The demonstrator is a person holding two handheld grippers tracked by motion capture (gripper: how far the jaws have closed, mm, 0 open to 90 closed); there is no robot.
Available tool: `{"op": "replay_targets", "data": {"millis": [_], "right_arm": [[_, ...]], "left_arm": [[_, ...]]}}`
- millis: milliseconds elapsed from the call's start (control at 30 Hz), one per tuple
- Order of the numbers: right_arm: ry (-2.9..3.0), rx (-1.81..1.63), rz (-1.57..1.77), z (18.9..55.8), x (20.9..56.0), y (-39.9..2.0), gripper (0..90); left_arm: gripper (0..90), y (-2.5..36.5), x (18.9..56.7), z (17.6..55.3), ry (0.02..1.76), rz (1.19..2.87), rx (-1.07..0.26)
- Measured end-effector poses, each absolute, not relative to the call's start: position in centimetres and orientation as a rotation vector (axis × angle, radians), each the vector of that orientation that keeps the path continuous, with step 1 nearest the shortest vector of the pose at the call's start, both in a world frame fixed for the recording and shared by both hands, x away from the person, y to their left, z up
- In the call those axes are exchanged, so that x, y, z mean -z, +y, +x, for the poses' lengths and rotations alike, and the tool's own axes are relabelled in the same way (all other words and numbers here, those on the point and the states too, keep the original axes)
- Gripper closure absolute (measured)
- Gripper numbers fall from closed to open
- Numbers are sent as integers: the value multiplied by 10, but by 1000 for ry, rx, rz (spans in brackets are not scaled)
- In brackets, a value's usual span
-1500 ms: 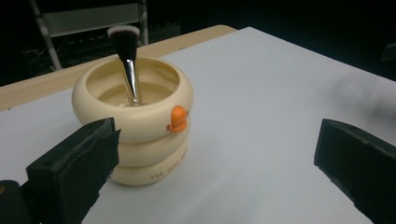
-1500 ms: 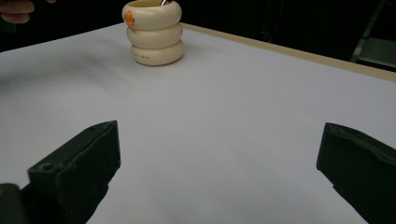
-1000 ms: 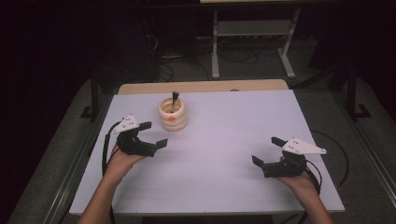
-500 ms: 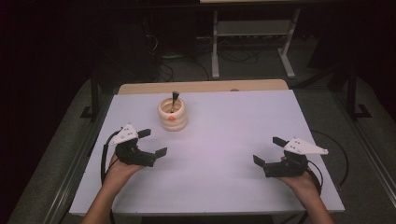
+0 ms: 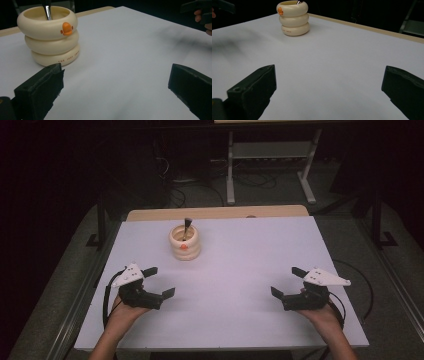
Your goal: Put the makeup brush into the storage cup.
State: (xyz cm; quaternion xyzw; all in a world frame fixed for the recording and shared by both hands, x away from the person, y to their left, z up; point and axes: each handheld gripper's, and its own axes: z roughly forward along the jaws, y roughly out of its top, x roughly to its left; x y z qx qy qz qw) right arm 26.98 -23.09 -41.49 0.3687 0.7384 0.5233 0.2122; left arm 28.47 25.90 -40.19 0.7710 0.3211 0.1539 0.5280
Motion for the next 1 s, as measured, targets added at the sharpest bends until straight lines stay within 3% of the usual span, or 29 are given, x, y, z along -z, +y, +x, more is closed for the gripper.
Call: {"op": "replay_targets", "data": {"millis": [1000], "right_arm": [[2069,-1423,1036,269,421,-234,0]], "left_arm": [[0,280,418,274,750,1826,-386]]}}
